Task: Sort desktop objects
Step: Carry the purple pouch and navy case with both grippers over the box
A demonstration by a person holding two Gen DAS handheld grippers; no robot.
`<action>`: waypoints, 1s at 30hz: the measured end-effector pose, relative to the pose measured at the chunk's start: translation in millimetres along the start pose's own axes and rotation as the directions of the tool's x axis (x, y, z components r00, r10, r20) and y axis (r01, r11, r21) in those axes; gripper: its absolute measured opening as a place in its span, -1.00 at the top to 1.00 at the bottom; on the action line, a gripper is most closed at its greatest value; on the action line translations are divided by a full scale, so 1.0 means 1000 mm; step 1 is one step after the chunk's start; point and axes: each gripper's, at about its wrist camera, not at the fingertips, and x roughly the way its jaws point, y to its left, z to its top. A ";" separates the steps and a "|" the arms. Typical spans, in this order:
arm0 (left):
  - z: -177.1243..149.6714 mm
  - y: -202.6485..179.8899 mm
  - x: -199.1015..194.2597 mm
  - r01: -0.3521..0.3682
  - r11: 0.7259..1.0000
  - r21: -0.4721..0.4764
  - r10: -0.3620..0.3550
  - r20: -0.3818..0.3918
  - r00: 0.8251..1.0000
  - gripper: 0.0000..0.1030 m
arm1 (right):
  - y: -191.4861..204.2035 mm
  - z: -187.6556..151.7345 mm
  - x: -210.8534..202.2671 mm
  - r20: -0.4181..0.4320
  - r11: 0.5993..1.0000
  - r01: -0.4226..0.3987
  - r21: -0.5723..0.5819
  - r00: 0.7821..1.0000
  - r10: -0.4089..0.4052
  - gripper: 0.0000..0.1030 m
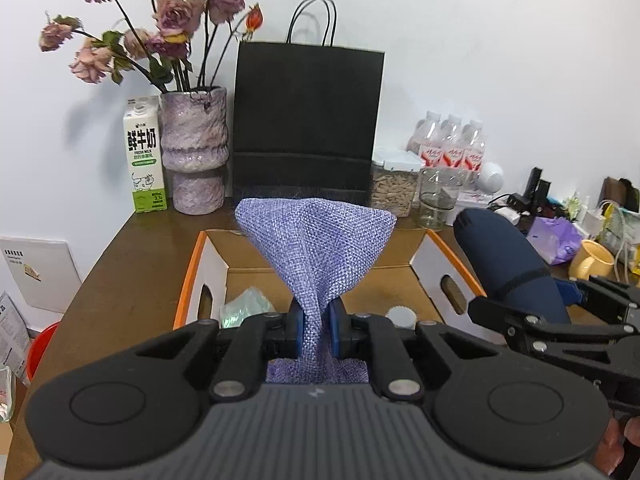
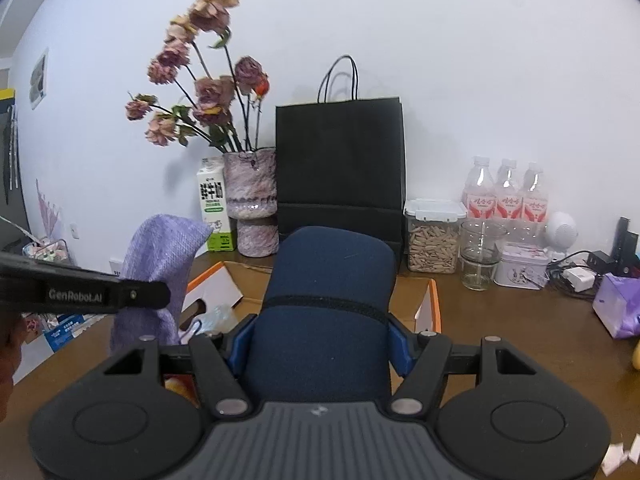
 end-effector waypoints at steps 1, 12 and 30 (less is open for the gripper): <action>0.003 0.000 0.006 -0.006 1.000 0.002 0.006 -0.007 1.000 0.76 | -0.002 0.005 0.009 -0.011 1.000 0.001 0.004 1.000 -0.001 -0.24; 0.030 0.013 0.096 -0.054 0.998 -0.019 0.051 -0.147 0.988 0.76 | -0.021 0.027 0.116 -0.181 1.000 0.012 0.027 0.983 -0.007 -0.24; 0.021 0.017 0.192 -0.130 0.991 0.020 0.129 -0.340 0.931 0.70 | -0.026 0.017 0.229 -0.450 0.997 0.063 -0.040 0.890 -0.074 -0.25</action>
